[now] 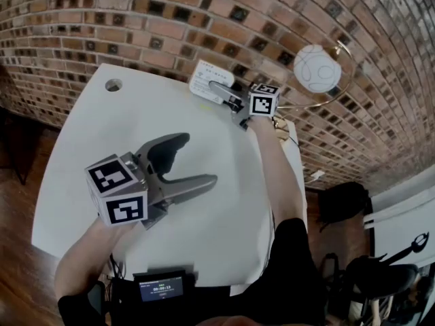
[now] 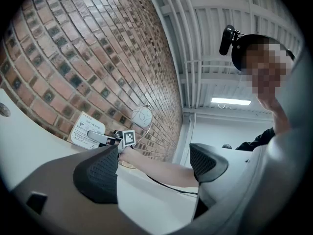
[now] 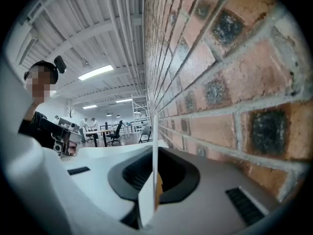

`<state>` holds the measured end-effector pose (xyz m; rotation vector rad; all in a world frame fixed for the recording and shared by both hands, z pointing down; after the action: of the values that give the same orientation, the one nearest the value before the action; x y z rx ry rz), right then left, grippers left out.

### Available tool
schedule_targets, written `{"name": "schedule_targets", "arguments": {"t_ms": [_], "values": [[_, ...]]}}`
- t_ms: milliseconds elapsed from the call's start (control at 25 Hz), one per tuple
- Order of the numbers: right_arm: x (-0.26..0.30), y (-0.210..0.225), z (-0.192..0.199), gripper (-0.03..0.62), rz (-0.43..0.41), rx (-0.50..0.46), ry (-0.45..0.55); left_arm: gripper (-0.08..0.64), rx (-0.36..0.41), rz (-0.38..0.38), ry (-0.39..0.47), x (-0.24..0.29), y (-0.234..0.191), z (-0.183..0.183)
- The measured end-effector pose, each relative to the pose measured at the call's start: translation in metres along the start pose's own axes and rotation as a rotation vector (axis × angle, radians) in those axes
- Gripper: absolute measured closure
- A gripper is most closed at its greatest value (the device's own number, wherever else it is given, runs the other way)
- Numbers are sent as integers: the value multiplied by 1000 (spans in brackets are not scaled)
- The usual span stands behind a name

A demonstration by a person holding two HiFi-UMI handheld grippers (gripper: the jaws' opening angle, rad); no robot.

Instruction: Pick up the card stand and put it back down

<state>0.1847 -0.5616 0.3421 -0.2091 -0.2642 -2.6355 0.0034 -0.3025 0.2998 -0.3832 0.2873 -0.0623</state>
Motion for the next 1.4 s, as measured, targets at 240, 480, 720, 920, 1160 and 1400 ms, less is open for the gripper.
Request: {"name": "schedule_targets", "arguments": {"t_ms": [240, 480, 720, 920, 1160, 1400], "values": [[5, 15, 18, 561, 4, 10, -39, 107, 4, 3, -6, 2, 1, 0], [9, 16, 29, 561, -19, 8, -68, 107, 1, 10, -20, 4, 4, 3], [13, 15, 29, 560, -17, 10, -60, 107, -2, 11, -19, 4, 3, 3], [12, 22, 27, 531, 39, 7, -104, 107, 3, 12, -20, 5, 3, 2], [4, 26, 33, 486, 104, 24, -158, 107, 5, 12, -19, 3, 3, 3], [-15, 28, 45, 485, 181, 22, -243, 107, 5, 18, -25, 5, 4, 3]]}}
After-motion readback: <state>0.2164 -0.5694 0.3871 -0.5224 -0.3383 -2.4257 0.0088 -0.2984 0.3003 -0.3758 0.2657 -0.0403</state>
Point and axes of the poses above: the fingertips, and each gripper's own axes: x forward along the fingers, y to its right, z out of its underside, the point moved 6 cm from there along -x, backward along the fingers, and after that the axes turned 9 degrees about z, right-handed, at the moved point
